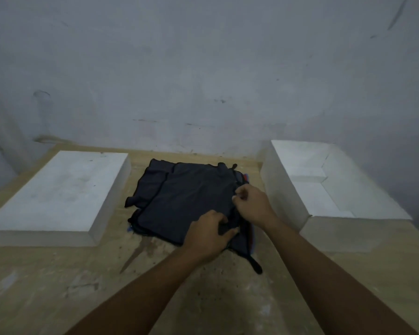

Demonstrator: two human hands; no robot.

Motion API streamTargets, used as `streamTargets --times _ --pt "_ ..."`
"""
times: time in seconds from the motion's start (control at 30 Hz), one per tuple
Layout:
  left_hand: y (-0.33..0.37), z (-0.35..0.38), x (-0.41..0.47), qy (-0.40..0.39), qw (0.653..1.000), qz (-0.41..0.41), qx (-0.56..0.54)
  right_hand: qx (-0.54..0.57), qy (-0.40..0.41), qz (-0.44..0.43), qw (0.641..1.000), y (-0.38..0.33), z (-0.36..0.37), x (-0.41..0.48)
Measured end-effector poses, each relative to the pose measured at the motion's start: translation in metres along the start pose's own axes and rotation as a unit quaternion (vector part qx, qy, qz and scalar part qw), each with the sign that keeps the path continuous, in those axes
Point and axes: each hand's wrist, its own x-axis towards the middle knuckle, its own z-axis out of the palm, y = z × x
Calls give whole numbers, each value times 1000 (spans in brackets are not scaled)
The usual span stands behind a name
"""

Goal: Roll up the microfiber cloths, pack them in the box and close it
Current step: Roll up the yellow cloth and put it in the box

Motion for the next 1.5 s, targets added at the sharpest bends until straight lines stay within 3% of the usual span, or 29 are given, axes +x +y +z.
streamTargets --times 0.2,0.4,0.5,0.63,0.87,1.17,1.33,1.5 --pt "-4 19 18 -1 997 -7 78 55 26 62 996 7 29 49" --pt "-22 7 30 -102 995 24 -2 -36 36 91 995 16 42 81" --pt "-26 -2 30 -108 993 21 -34 -51 30 112 992 17 42 88" --pt "-30 -8 30 -95 993 27 -65 -9 53 126 991 19 42 89" --pt "-39 -28 26 -70 993 27 -94 72 104 46 991 7 28 79" --pt "-46 -79 6 11 976 -91 -197 281 98 87 951 -29 11 71" --pt "-49 -104 -6 70 972 -127 -185 217 108 50 969 -36 -3 45" --pt "-72 -124 -37 91 989 -50 -110 55 84 -34 994 -31 -19 -5"
